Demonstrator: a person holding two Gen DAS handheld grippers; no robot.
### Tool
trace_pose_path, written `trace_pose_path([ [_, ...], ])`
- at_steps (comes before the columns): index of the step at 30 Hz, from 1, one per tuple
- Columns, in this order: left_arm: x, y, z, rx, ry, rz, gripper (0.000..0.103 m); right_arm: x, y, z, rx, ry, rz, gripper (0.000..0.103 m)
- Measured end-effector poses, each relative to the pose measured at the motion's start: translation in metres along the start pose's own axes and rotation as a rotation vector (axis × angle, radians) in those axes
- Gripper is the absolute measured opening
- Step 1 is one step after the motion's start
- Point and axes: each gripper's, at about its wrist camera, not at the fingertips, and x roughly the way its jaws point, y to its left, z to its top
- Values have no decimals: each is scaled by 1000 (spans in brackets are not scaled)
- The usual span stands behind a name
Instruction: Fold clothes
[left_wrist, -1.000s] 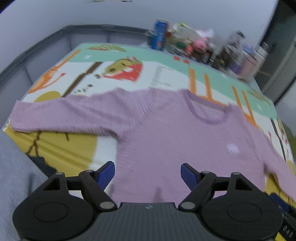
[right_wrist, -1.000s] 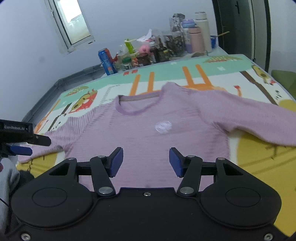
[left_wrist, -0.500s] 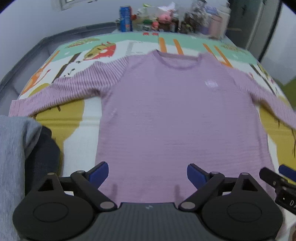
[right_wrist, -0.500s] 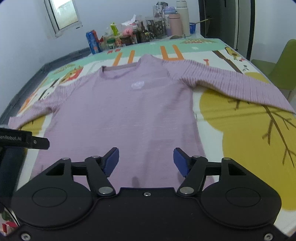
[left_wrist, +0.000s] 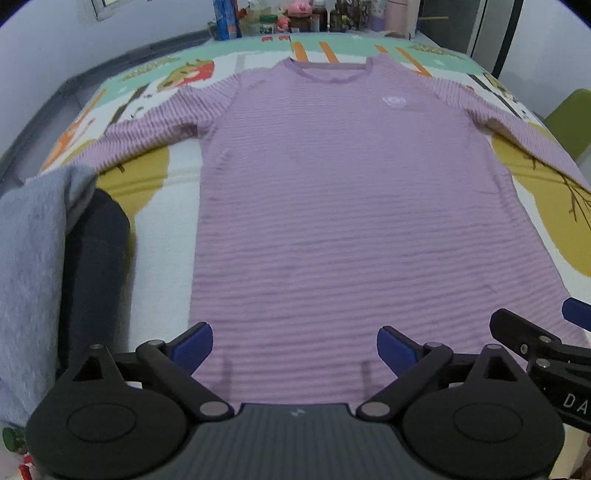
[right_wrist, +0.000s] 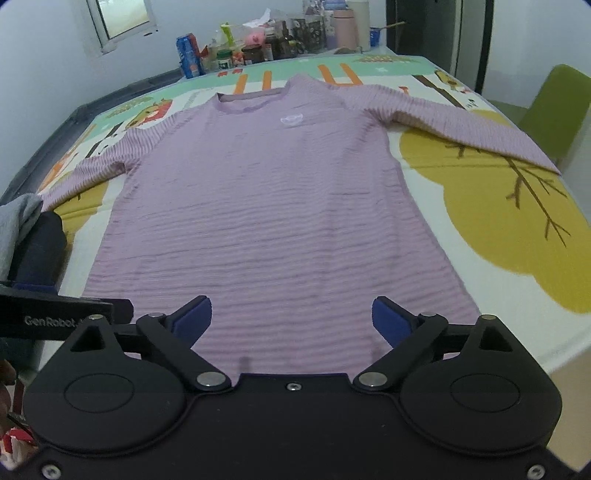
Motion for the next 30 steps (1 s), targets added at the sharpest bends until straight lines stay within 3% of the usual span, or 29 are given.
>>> trace_pose_path([
  [12,-13,-4,-15,-55,-15,61,100,-23,-6,-14,-74,-11,-52,101],
  [17,-8,-9,-23,-85,22,39,100,-31,-25,-11,-98,-7,-26,101],
  [30,-8,-34,-33,-28,46,18,100,-32,-66,-22,10,13,-30,101],
])
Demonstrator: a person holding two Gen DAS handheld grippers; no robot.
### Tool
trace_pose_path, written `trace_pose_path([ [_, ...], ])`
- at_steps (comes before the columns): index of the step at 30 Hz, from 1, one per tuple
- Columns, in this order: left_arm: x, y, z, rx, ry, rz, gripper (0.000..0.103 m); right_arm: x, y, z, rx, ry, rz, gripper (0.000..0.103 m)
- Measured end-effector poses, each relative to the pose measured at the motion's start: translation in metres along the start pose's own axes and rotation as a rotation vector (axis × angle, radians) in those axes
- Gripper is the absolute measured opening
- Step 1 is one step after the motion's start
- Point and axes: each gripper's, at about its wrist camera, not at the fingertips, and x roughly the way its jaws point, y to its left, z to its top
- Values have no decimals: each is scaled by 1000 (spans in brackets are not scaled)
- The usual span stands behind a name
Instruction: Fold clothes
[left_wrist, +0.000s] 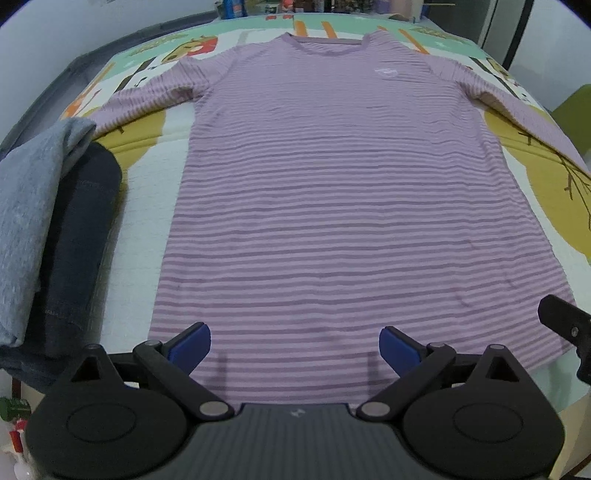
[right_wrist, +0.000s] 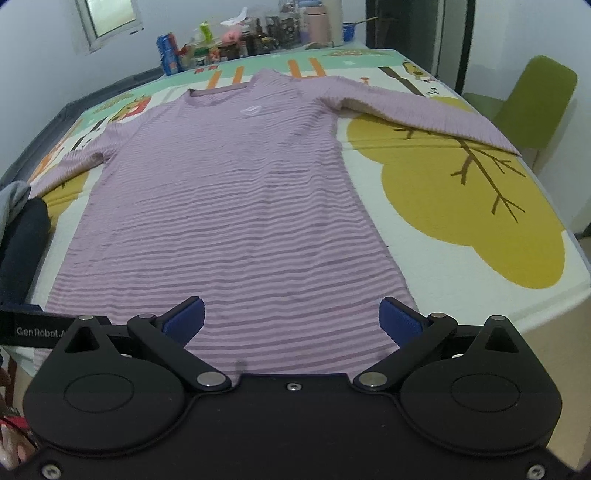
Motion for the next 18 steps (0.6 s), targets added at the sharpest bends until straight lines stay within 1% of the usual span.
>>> trace_pose_path([
  [3,2,-5,2,26,0,-9,100,-2,-7,-2,30,-13,-5,101],
  [7,6,-12,5,62,0,-36,100,-4,-11,-6,66,-27,-38,101],
  [13,18,-25,10,90,-15,-90,100,-11,-20,-10,128,-31,-118,101],
  [18,27,-38,20,111,-41,-124,100,-21,-39,-9,217,-45,-192,101],
])
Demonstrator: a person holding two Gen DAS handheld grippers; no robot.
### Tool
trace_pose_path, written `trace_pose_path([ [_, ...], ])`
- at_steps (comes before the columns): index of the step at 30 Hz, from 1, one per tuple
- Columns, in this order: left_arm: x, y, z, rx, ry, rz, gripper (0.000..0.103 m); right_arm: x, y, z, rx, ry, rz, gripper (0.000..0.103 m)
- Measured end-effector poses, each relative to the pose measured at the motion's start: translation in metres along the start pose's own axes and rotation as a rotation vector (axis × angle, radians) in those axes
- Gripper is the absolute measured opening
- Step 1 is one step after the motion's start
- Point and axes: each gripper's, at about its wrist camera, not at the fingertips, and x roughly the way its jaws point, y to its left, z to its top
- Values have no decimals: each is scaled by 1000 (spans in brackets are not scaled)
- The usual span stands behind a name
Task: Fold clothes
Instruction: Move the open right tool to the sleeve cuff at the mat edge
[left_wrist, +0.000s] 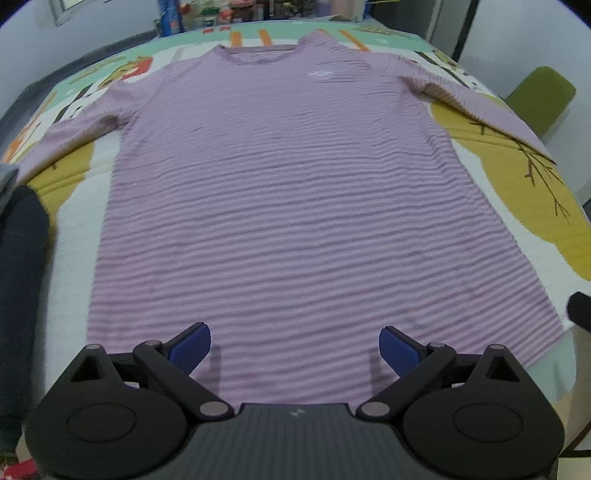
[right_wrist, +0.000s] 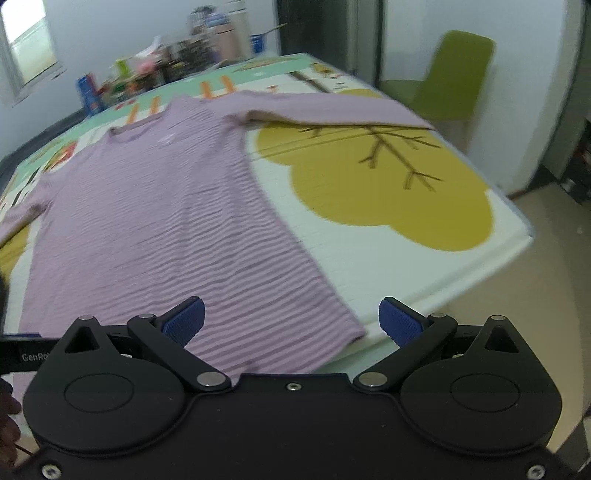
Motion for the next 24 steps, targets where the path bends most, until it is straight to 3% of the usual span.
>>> trace_pose_path([
  [7,-4,-26,21,38,-39,-12,99,2,-32,17,127,-53,-31,101],
  [12,-1,-56,35,63,-67,3,99,20,-58,40,195,-76,-8,101],
  [24,24,-179,102,25,-148,58,99,86,-166,129,173,-89,88,101],
])
